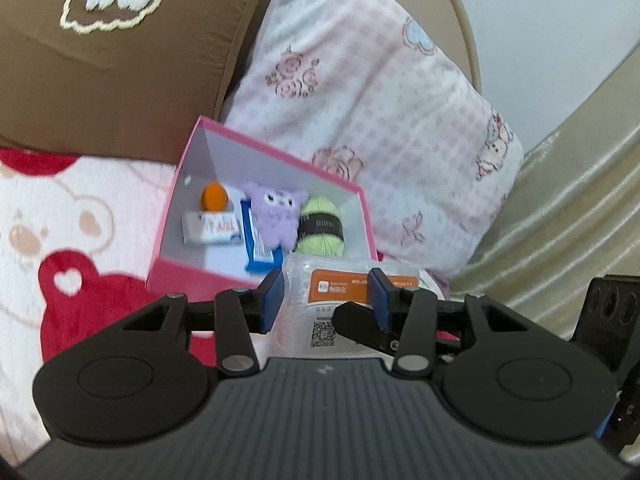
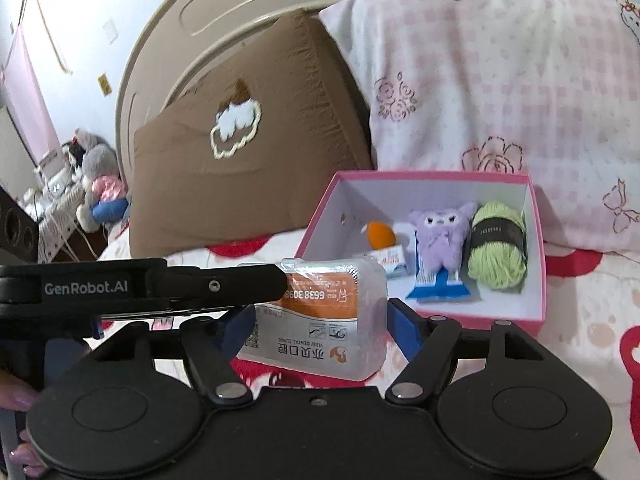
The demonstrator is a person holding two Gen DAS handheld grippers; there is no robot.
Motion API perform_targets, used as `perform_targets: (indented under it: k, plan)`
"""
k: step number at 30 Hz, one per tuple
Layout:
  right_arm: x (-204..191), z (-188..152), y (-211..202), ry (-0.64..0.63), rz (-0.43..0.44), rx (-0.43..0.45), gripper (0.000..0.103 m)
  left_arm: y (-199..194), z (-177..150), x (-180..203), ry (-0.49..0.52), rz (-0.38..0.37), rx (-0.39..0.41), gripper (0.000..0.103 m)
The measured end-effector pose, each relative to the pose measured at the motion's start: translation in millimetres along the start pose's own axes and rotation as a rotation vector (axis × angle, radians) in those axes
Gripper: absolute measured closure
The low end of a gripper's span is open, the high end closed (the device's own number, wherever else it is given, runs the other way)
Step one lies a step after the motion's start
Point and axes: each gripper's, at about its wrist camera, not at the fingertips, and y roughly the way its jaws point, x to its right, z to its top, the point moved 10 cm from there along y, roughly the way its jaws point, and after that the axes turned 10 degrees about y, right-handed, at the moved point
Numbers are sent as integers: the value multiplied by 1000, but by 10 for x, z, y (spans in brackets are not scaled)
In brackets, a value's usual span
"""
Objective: Organize objects
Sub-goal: 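Lift the clear plastic case with the right tool over the box, then lower the clear plastic case into the box beside the wet-wipe packet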
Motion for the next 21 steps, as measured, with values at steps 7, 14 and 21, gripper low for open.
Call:
perform_targets:
  k: [7,14,21]
  plan:
    - [210,327,319,70,14,26,29,530,335,-111,2,47,6,59]
    - [580,543,895,136,-6,-12,29,1120,411,-415,-43,71,-36,59]
    - [795,381,1361,198,0,-36,28,1459,212,-692,-44,98,-80,61]
